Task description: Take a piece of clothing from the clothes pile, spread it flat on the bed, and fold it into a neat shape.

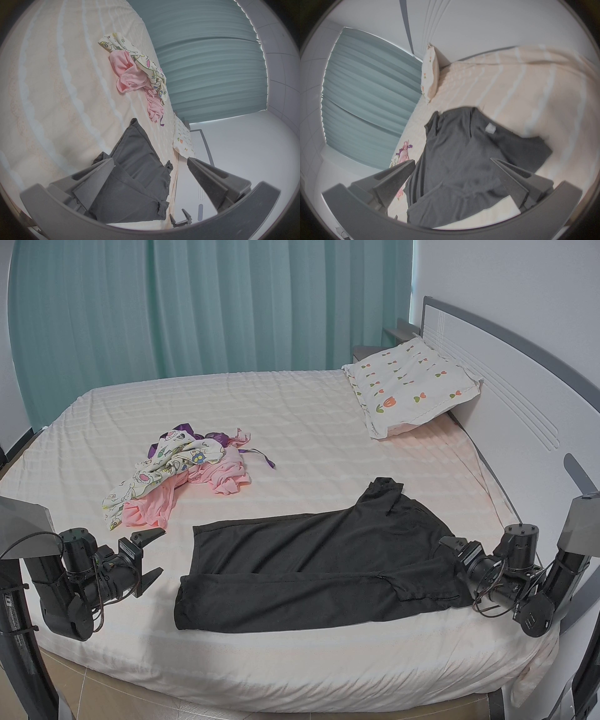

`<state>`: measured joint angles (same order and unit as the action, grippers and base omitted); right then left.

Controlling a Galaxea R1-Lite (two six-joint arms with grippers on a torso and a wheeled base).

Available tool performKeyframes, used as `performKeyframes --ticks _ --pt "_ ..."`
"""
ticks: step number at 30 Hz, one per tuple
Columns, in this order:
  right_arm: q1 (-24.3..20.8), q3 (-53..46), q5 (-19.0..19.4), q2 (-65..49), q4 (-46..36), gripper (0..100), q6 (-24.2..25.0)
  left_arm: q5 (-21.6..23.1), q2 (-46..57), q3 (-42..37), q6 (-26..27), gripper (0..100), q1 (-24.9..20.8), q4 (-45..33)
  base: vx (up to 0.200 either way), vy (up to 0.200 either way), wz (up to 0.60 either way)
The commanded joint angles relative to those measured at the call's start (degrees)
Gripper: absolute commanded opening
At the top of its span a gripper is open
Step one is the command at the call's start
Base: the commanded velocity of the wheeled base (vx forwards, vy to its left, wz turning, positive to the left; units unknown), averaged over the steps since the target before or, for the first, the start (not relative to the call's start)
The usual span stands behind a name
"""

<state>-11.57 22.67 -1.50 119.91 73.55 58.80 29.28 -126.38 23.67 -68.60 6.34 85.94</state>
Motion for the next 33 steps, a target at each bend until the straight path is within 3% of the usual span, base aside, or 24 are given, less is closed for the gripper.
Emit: performKeyframes --ticks 1,13,18,20,33 --pt "-6.2 -0.8 -3.2 1.1 -2.6 100 3.1 1.2 1.0 0.2 -0.8 100 0.9 0.1 0.000 0.000 0.00" --pt "-6.2 2.3 -4.8 7.1 -2.7 100 3.6 2.3 0.1 0.9 -0.7 100 0.8 0.1 0.000 0.000 0.00" --pt "-6.7 1.2 -8.2 6.0 -2.8 100 3.6 2.3 -0.4 1.2 -0.6 100 0.8 0.2 0.000 0.000 0.00" --pt "-8.8 -0.2 -10.4 4.0 -2.6 100 3.5 2.3 -0.5 1.4 -0.5 100 0.8 0.2 0.000 0.000 0.00" --pt "-10.9 -2.5 -10.5 3.0 -3.0 100 4.0 2.2 -0.8 1.4 0.7 100 0.7 0.2 0.000 0.000 0.00"
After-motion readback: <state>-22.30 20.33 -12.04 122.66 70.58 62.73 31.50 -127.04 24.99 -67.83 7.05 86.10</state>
